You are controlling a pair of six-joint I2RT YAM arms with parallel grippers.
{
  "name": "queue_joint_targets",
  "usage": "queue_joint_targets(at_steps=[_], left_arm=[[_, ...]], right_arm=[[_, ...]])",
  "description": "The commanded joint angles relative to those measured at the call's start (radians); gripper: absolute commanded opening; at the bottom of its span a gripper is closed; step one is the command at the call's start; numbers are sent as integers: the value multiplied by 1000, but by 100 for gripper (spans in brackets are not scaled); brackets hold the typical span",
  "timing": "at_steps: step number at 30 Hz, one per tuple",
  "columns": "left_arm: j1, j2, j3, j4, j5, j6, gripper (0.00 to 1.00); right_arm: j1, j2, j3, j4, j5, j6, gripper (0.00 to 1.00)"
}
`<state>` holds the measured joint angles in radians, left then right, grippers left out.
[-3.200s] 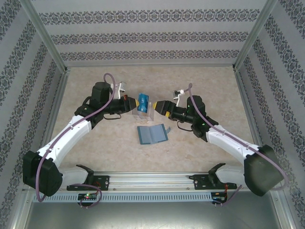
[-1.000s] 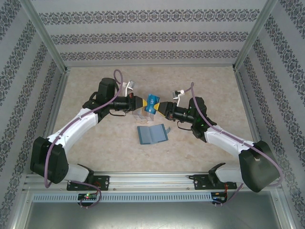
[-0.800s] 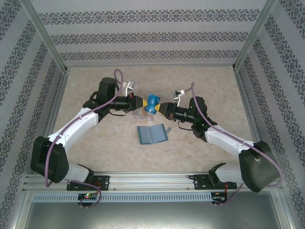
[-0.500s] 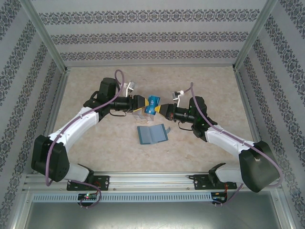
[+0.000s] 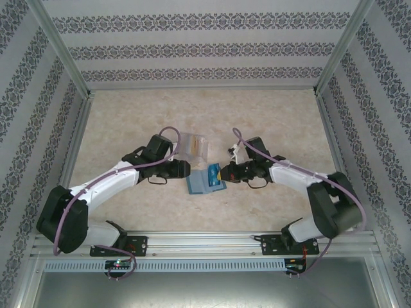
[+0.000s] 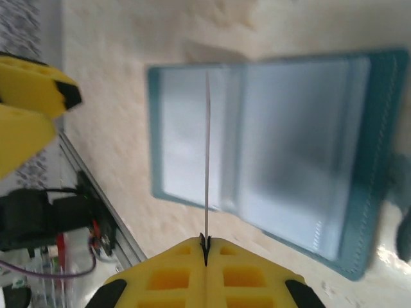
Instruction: Put the credit cards into the card holder
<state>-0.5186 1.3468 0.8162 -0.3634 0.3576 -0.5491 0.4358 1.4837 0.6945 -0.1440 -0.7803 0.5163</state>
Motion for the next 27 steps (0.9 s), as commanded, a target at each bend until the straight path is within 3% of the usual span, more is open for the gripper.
queue_joint_targets(at_steps=[1,15,27], left_arm=[[-22,19,-24,-18,-124,23,50],[-57,241,19,-47,-229,46,38],[-57,318,49,-49,-230,42,39]], right_arm=[[5,77,62,-111,-65,-133,0],[28,211,139,-103,-103,-137,0],[45,292,177,-82,-143,-125,0]])
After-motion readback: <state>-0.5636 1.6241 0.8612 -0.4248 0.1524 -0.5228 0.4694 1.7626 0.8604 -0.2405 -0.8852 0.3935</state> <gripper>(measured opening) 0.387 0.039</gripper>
